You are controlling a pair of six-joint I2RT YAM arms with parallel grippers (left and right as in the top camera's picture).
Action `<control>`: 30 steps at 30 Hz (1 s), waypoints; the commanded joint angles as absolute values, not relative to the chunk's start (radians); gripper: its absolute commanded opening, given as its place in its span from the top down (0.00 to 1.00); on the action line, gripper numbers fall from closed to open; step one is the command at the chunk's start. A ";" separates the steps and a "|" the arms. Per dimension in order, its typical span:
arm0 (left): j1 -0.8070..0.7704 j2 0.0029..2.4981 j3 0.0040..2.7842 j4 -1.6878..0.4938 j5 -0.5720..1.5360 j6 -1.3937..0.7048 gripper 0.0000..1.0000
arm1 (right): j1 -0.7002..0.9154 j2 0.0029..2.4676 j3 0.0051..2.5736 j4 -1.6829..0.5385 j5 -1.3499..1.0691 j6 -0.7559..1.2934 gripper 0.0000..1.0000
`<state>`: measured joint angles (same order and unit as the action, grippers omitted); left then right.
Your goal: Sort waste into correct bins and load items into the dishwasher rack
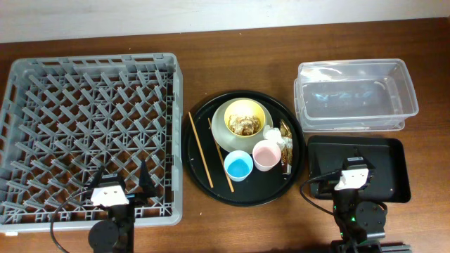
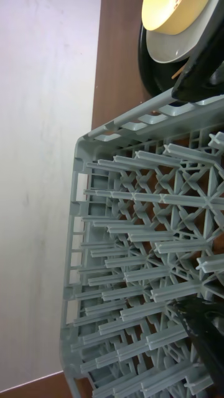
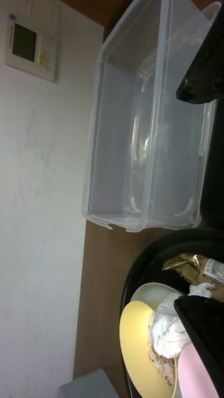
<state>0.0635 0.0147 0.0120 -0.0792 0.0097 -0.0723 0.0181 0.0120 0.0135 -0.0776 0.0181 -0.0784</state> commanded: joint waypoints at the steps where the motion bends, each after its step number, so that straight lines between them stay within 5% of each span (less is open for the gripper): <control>1: 0.059 0.006 0.009 -0.084 0.002 -0.063 0.01 | 0.011 0.004 0.006 -0.081 0.019 -0.071 0.01; 7: 0.059 0.006 0.009 -0.084 0.002 -0.063 0.01 | 0.013 0.004 0.006 -0.074 -0.056 -0.063 0.01; 13: 0.059 0.006 0.009 -0.084 0.002 -0.063 0.01 | 0.013 0.004 0.006 -0.040 -0.084 0.286 0.01; 18: 0.059 0.006 0.009 -0.084 0.002 -0.063 0.01 | 0.013 0.006 0.120 -0.120 -0.163 0.297 0.01; 30: 0.059 0.006 0.009 -0.084 0.002 -0.063 0.01 | 0.013 0.825 1.283 -1.092 -0.147 0.266 0.01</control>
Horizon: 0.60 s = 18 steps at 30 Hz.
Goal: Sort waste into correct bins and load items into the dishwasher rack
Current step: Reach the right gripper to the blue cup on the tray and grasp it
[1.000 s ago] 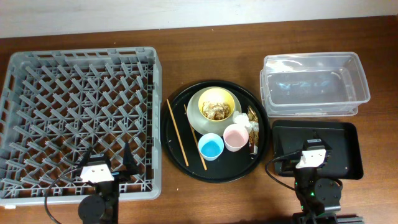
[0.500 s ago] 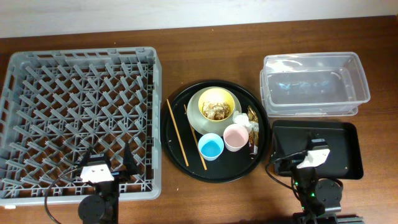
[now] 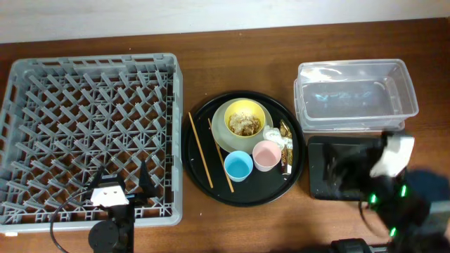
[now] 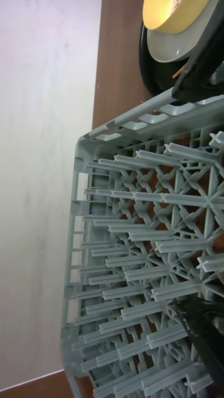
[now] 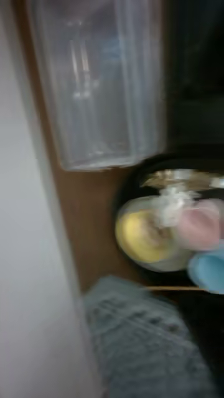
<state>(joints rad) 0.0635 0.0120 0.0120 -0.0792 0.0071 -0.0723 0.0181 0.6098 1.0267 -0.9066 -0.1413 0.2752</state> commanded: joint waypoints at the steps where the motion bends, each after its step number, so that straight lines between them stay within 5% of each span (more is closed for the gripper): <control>1: 0.059 0.006 0.009 -0.084 0.002 -0.063 0.01 | 0.013 0.914 1.400 -1.196 -0.147 0.266 0.01; 6: 0.059 0.006 0.009 -0.084 0.002 -0.063 0.01 | 0.013 1.201 1.765 -1.462 -0.200 0.263 0.01; 9: 0.059 0.006 0.009 -0.084 0.003 -0.063 0.01 | 0.014 1.267 1.781 -1.515 -0.299 0.263 0.49; 11: 0.059 0.006 0.009 -0.084 0.002 -0.063 0.01 | 0.029 1.275 1.768 -1.527 -0.295 0.263 0.69; 18: 0.059 0.006 0.009 -0.084 0.002 -0.063 0.01 | 0.193 1.275 1.700 -1.519 -0.223 0.278 0.61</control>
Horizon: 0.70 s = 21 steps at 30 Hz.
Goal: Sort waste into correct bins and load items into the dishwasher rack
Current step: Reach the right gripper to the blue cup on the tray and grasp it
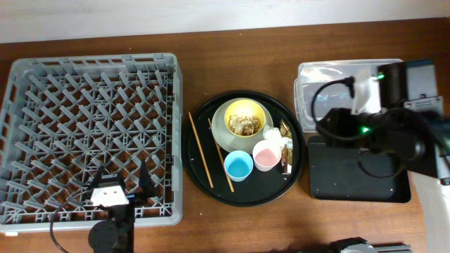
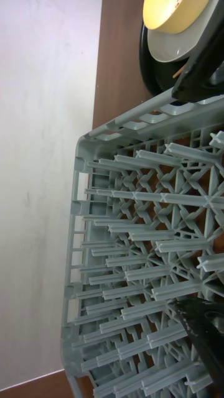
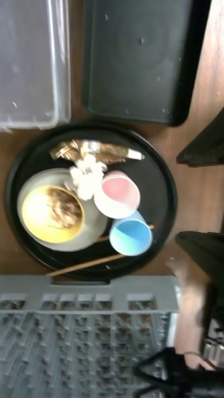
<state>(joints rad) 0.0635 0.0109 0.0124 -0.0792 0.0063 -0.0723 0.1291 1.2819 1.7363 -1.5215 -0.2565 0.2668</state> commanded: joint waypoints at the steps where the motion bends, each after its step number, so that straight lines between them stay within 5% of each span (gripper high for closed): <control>1: 0.059 0.006 0.009 -0.084 0.002 -0.063 0.01 | 0.239 1.275 1.675 -1.502 -0.223 0.278 0.58; 11: 0.059 0.006 0.009 -0.084 0.002 -0.063 0.01 | 0.710 1.300 1.277 -1.084 -0.213 0.332 0.46; 16: 0.059 0.006 0.009 -0.084 0.002 -0.063 0.01 | 0.931 1.425 1.187 -0.891 0.077 0.394 0.46; 21: 0.059 0.006 0.009 -0.084 0.002 -0.063 0.01 | 0.982 1.563 1.187 -0.827 0.242 0.395 0.46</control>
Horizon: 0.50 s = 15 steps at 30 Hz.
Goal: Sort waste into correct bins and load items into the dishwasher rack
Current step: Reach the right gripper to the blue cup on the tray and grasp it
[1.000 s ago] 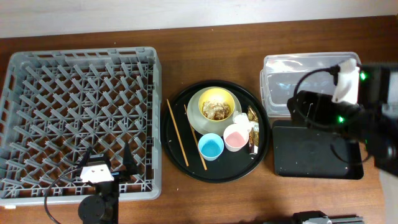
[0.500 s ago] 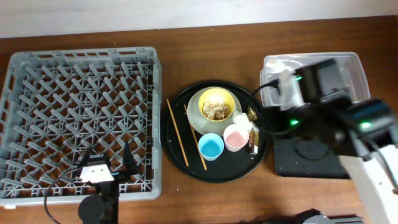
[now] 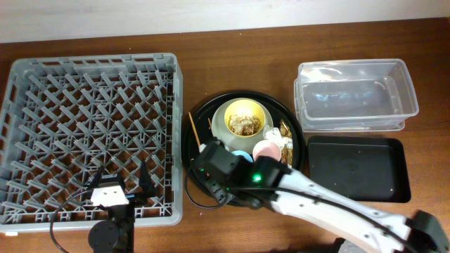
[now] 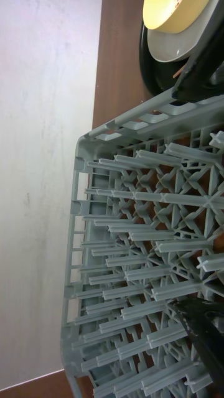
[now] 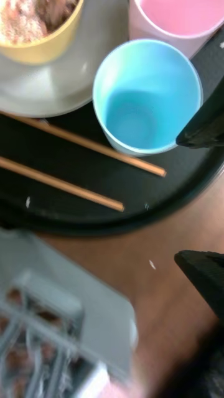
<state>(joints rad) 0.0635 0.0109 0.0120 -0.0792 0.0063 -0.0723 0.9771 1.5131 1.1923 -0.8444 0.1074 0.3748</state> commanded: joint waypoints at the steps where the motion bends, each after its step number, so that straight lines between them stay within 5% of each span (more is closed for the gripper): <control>1: 0.059 0.006 0.009 -0.084 0.002 -0.063 0.01 | 0.981 1.589 1.187 -0.814 0.241 0.402 0.46; 8: 0.059 0.006 0.009 -0.084 0.002 -0.063 0.01 | 0.981 1.695 1.187 -0.788 0.233 0.402 0.60; 15: 0.059 0.006 0.009 -0.084 0.002 -0.063 0.01 | 0.981 1.718 1.187 -0.778 0.241 0.402 0.63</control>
<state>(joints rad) 0.0635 0.0109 0.0120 -0.0792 0.0063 -0.0723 0.9798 1.7084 1.1923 -0.7803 0.2138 0.3931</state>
